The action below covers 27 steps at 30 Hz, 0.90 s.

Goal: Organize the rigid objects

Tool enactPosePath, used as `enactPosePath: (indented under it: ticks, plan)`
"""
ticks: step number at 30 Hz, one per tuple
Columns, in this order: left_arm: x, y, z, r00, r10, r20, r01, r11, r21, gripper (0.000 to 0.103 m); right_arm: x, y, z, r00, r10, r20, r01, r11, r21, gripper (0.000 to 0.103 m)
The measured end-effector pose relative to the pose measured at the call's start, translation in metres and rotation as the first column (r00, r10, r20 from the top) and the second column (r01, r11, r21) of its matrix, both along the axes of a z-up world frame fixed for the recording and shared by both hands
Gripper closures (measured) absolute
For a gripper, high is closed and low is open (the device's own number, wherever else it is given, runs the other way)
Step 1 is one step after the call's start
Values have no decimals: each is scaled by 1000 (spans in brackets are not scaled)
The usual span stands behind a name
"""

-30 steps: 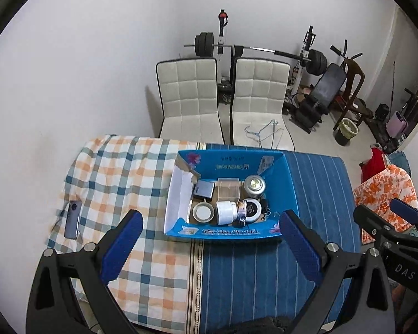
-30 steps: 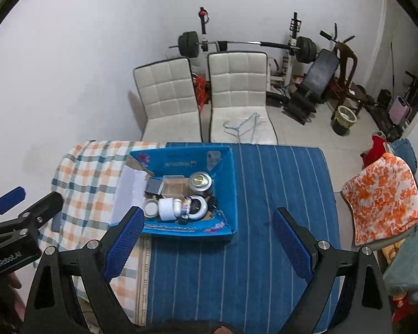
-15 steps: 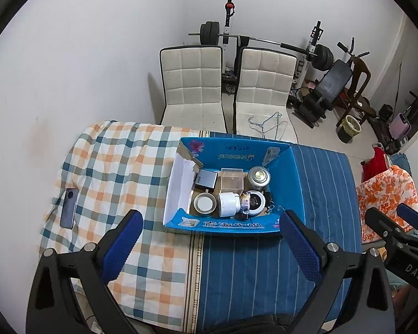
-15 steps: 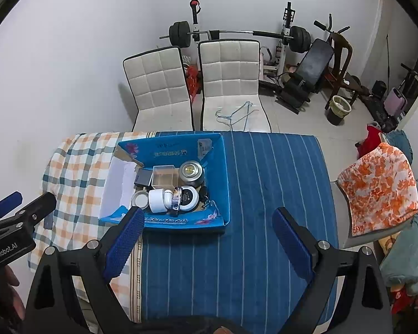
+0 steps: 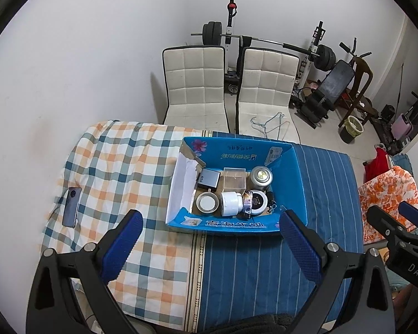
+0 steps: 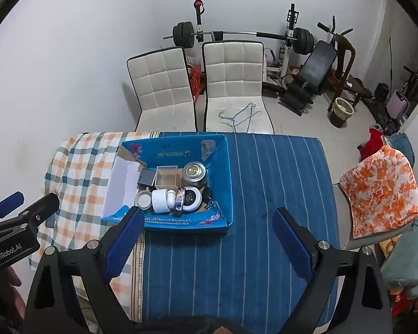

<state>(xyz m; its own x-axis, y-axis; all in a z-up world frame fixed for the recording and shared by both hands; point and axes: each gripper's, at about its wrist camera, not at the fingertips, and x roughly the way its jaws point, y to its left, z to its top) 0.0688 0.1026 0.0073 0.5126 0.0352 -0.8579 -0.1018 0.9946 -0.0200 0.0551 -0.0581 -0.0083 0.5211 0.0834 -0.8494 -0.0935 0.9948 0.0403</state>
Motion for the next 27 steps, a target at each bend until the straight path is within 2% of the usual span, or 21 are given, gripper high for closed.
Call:
enactPosePath:
  ticks: [27]
  plan:
    - [-3,4,0,1000,9,4,-9,1000,7,3,-3,-2,12,1000,23,10,-23,1000,-8,8]
